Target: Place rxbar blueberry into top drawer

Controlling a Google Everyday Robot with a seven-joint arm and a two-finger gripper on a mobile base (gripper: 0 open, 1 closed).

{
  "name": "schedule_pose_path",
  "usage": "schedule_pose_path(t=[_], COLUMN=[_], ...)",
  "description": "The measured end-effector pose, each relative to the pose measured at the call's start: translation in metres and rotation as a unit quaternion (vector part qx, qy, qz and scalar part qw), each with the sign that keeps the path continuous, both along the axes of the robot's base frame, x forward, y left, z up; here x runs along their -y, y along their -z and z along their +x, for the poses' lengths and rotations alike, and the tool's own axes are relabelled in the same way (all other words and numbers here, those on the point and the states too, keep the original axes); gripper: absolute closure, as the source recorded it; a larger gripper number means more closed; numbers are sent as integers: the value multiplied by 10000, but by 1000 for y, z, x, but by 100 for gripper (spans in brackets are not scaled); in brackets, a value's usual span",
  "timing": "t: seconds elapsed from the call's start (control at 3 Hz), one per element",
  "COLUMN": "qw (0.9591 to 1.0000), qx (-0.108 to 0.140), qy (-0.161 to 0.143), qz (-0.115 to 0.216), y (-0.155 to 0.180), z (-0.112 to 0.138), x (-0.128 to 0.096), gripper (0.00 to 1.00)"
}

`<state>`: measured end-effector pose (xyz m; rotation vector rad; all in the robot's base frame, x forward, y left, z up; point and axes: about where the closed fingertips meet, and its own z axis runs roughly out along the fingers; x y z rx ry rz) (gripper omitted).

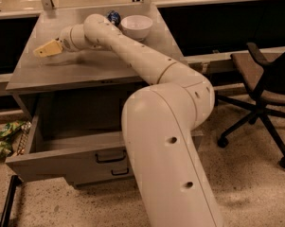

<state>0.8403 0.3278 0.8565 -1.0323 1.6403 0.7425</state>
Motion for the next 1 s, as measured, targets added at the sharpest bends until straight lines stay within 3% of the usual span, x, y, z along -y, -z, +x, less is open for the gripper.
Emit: schedule_pose_path(t=[0.33, 0.67, 1.0], qw=[9999, 9997, 9997], qx=[-15, -53, -31], qy=[158, 252, 227], qz=[-29, -59, -63], y=[7, 17, 20], z=[10, 18, 21], x=[-6, -9, -15], gripper=[0, 15, 37])
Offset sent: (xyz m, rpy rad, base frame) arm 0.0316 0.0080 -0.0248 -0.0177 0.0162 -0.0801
